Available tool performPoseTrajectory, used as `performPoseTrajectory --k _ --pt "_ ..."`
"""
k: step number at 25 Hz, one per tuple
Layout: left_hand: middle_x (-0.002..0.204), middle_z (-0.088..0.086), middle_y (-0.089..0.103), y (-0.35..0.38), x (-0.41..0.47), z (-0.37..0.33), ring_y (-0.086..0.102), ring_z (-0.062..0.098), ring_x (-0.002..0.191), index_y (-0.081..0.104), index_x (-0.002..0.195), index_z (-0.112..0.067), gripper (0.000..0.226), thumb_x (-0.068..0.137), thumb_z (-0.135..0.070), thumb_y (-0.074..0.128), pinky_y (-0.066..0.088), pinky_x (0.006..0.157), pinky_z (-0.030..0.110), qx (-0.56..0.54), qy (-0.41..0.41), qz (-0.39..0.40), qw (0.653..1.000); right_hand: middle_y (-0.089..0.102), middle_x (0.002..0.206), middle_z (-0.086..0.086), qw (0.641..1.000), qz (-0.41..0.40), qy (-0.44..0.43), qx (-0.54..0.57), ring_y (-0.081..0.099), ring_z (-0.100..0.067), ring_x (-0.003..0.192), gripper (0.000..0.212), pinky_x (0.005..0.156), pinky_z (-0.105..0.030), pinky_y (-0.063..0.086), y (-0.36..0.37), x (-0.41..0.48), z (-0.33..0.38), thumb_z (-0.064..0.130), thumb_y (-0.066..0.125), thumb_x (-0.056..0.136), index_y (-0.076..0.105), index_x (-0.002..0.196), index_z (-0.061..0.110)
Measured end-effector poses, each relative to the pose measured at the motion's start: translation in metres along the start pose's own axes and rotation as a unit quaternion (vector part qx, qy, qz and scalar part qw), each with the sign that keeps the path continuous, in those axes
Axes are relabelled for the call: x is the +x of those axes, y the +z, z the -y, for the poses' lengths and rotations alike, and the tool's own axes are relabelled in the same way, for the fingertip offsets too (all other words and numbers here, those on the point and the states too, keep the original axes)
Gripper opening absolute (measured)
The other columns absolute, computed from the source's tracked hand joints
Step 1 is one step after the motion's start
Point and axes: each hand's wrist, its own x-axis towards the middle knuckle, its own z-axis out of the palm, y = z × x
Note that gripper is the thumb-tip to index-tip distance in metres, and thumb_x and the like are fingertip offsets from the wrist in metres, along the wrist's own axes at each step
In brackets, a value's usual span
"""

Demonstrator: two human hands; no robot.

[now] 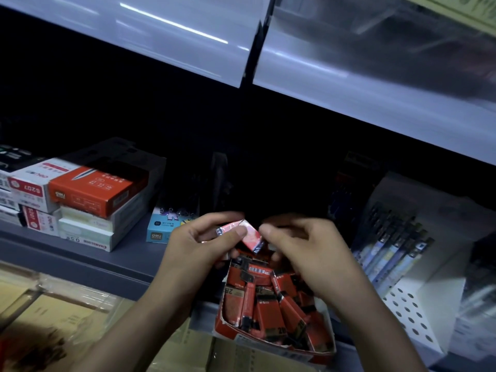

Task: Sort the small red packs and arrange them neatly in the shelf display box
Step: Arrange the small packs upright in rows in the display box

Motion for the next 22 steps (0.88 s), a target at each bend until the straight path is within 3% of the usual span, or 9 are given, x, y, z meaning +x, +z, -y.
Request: performPoseTrajectory --k 3,6,8,10,12,14,17,19,22 --pt "0.080 0.022 0.072 0.001 -0.001 -0.001 0.067 0.025 0.076 0.081 0.104 -0.027 0.024 0.081 -0.025 0.082 0.055 0.076 0.041 0.010 -0.001 0.009 1.000 0.078 0.077 -0.002 0.998 0.044 0.009 0.040 0.075 -0.011 0.071 0.010 0.060 -0.020 0.055 0.006 -0.001 0.004 0.019 0.082 0.085 0.076 0.093 0.022" --pt "0.073 0.014 0.069 0.001 0.000 -0.002 0.062 0.021 0.071 0.081 0.104 -0.023 0.018 0.087 -0.026 0.076 0.050 0.069 0.033 -0.008 -0.020 0.002 1.000 0.077 0.082 -0.003 0.999 0.003 0.030 0.025 0.074 -0.014 0.073 0.012 0.062 -0.029 0.060 0.003 0.000 0.002 0.014 0.080 0.086 0.075 0.092 0.023" --pt "0.072 0.010 0.067 -0.001 0.001 -0.002 0.060 0.018 0.068 0.081 0.105 -0.021 0.016 0.093 -0.023 0.070 0.046 0.066 0.030 -0.027 -0.033 -0.006 0.999 0.077 0.080 -0.004 0.998 -0.037 0.049 -0.001 0.075 -0.022 0.074 0.009 0.071 -0.046 0.063 -0.006 0.001 0.000 0.015 0.077 0.089 0.074 0.090 0.024" --pt "0.071 0.011 0.067 -0.002 0.002 -0.002 0.061 0.015 0.065 0.081 0.105 -0.021 0.017 0.095 -0.018 0.068 0.045 0.065 0.029 -0.028 -0.035 -0.010 0.999 0.078 0.078 -0.006 0.997 -0.047 0.067 0.001 0.077 -0.021 0.073 0.013 0.078 -0.051 0.063 -0.016 0.001 0.000 0.014 0.071 0.094 0.075 0.093 0.026" --pt "0.071 0.011 0.067 -0.002 0.002 -0.002 0.061 0.015 0.065 0.081 0.105 -0.022 0.018 0.095 -0.017 0.068 0.045 0.065 0.030 -0.021 -0.032 -0.012 0.999 0.078 0.073 -0.003 0.995 -0.059 0.081 -0.019 0.075 -0.012 0.070 0.012 0.077 -0.045 0.063 -0.022 -0.001 0.001 0.014 0.070 0.095 0.074 0.097 0.025" --pt "0.071 0.011 0.067 -0.001 0.002 -0.001 0.062 0.014 0.064 0.082 0.103 -0.023 0.019 0.095 -0.015 0.067 0.046 0.065 0.030 -0.023 -0.029 -0.016 0.999 0.076 0.074 -0.001 0.987 -0.078 0.077 -0.114 0.073 -0.013 0.070 0.003 0.070 -0.038 0.060 -0.024 0.001 -0.002 0.021 0.076 0.091 0.074 0.093 0.021" --pt "0.071 0.009 0.069 -0.001 0.002 -0.001 0.064 0.014 0.065 0.082 0.102 -0.024 0.021 0.096 -0.013 0.065 0.047 0.065 0.030 -0.019 -0.027 -0.025 0.999 0.071 0.081 0.001 0.976 -0.071 0.073 -0.191 0.069 -0.016 0.079 0.010 0.074 -0.036 0.059 -0.016 0.002 -0.009 0.023 0.079 0.088 0.071 0.088 0.017" --pt "0.071 0.009 0.069 0.000 0.002 -0.001 0.063 0.014 0.065 0.081 0.103 -0.023 0.021 0.096 -0.013 0.064 0.047 0.063 0.029 -0.015 -0.026 -0.024 0.999 0.071 0.086 0.007 0.977 -0.060 0.056 -0.195 0.069 -0.013 0.086 0.008 0.079 -0.035 0.057 -0.011 0.001 -0.011 0.022 0.076 0.090 0.073 0.097 0.021" --pt "0.070 0.009 0.068 0.001 0.002 -0.001 0.062 0.014 0.063 0.081 0.104 -0.023 0.021 0.097 -0.014 0.064 0.046 0.062 0.028 -0.009 -0.024 -0.025 0.999 0.070 0.094 0.010 0.979 -0.043 0.054 -0.192 0.068 -0.010 0.087 0.021 0.077 -0.029 0.055 -0.009 0.002 -0.012 0.022 0.072 0.094 0.074 0.114 0.029"
